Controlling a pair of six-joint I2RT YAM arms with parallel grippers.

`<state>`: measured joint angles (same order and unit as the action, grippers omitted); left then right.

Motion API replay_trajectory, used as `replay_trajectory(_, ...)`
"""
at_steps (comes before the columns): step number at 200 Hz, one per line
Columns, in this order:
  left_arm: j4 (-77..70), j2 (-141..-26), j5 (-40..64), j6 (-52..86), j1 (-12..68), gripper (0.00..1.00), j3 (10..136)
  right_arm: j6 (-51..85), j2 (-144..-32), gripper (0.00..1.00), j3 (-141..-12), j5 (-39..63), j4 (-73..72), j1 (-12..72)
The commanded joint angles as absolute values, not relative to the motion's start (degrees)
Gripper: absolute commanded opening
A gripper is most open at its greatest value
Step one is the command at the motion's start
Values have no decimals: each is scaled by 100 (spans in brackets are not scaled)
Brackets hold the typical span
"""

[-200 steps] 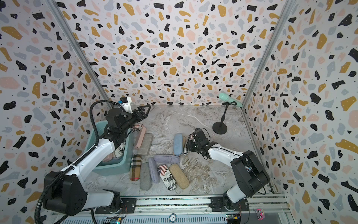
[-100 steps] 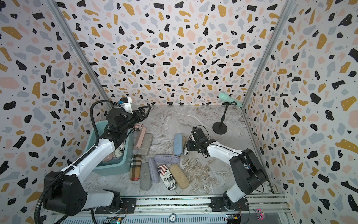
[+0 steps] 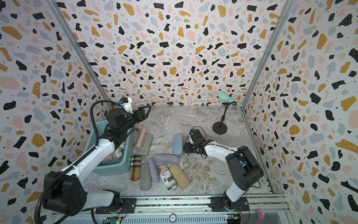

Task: Put the glasses cases into the storage boxes
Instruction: Pick up the glasses case at the center of the board.

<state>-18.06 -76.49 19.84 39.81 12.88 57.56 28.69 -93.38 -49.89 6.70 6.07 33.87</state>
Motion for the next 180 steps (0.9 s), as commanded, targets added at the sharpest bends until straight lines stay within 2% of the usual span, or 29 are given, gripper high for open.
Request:
replay_trajectory(1,-1963,-7523,1995,3894,1317,77,5788,2988,-9383,59,-5100,507,766,3453)
replay_trajectory(70,-1970,-7504,2004,3904,1323,77,5789,2916,-9082,39,-5036,36,749,3541)
replay_trajectory(141,-1952,-7630,2012,3871,1462,77,5792,2645,-8456,35,-5025,-132,659,3539)
replay_trajectory(180,-1920,-7902,2158,3865,1829,83,5842,2466,-7946,35,-5253,-302,527,3778)
